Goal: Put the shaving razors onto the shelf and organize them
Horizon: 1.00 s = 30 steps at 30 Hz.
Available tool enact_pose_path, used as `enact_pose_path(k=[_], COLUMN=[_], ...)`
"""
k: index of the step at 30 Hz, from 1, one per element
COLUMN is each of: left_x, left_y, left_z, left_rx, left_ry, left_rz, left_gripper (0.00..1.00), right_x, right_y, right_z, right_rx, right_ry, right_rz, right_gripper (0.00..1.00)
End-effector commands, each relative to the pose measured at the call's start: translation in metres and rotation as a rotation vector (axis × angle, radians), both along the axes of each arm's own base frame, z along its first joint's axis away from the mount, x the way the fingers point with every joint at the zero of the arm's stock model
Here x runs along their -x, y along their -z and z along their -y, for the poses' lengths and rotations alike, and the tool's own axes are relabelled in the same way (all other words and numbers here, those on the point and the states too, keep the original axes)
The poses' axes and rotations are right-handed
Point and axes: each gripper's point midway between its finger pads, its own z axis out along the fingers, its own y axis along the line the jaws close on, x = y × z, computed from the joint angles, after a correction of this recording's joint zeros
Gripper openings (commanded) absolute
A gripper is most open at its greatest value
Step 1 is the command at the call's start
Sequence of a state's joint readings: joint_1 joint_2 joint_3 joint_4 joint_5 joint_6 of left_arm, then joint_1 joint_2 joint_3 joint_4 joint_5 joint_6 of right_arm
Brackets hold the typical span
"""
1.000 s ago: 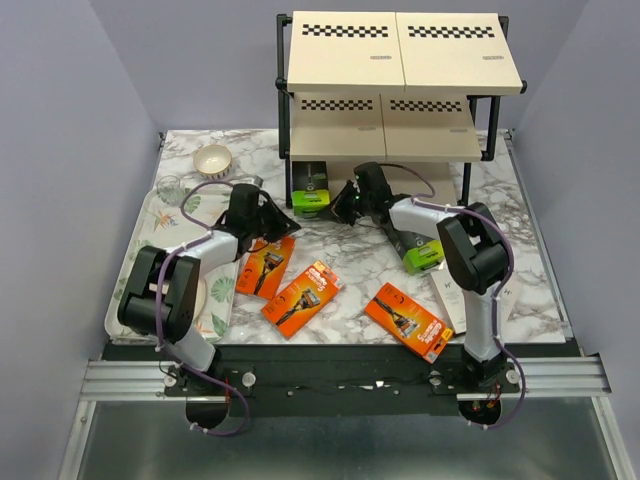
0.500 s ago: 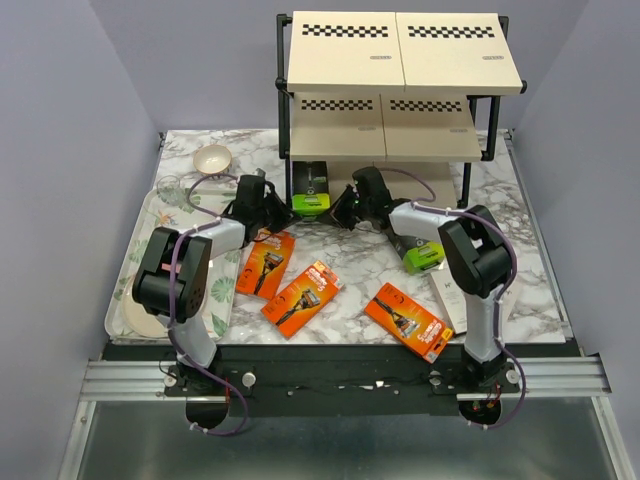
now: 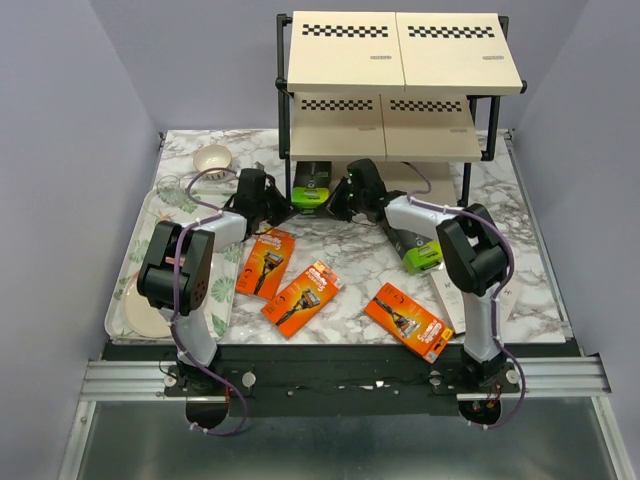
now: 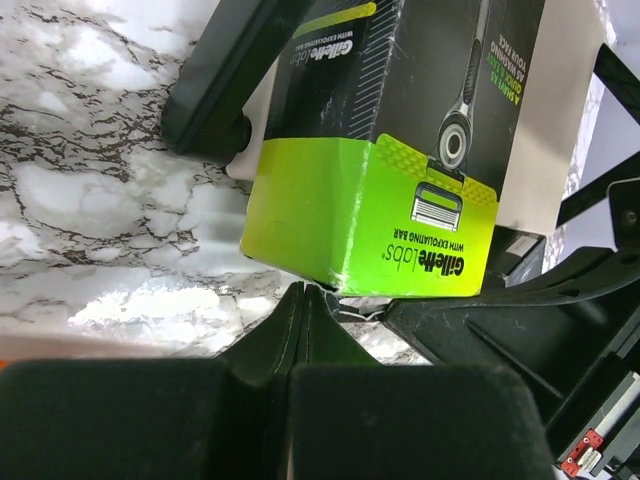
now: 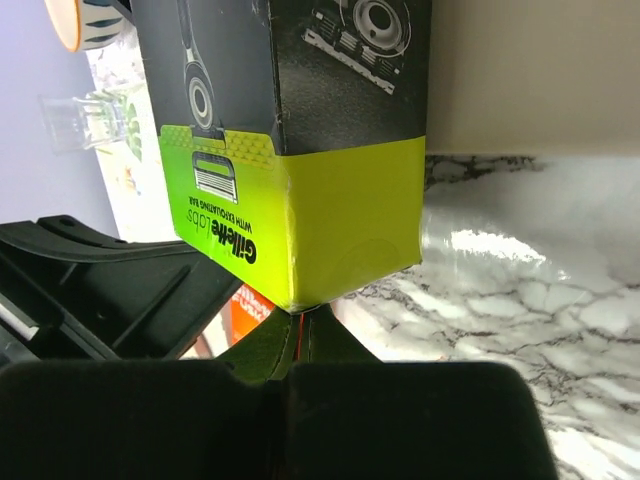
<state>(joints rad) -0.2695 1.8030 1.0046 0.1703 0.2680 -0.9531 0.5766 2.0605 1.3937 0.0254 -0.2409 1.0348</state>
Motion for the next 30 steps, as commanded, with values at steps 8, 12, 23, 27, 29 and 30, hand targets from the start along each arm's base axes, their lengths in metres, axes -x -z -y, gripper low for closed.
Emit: enact_pose_path(k=[8, 12, 23, 27, 29, 30], left_x=[0.008, 0.018, 0.040, 0.047, 0.052, 0.055], left_y=[-0.010, -0.012, -0.013, -0.023, -0.029, -0.029], left_z=[-0.007, -0.013, -0.021, -0.017, -0.013, -0.012], left_rx=[0.012, 0.011, -0.011, -0.006, -0.010, -0.013], left_ry=[-0.033, -0.043, -0.023, 0.025, 0.060, 0.075], left_rz=[-0.003, -0.022, -0.011, 0.027, 0.047, 0.050], left_gripper=[0.18, 0.26, 0.35, 0.52, 0.61, 0.64], right_x=[-0.041, -0.054, -0.066, -0.035, -0.016, 0.006], right_y=[0.011, 0.009, 0.001, -0.038, -0.046, -0.025], right_z=[0.009, 0.007, 0.004, 0.017, 0.028, 0.041], right_rx=[0.126, 0.136, 0.163, 0.168, 0.196, 0.241], right_ry=[-0.009, 0.000, -0.038, -0.115, -0.153, -0.180], right_rz=[0.139, 0.179, 0.262, 0.328, 0.340, 0.268], right_gripper=[0.02, 0.02, 0.37, 0.55, 0.62, 0.63])
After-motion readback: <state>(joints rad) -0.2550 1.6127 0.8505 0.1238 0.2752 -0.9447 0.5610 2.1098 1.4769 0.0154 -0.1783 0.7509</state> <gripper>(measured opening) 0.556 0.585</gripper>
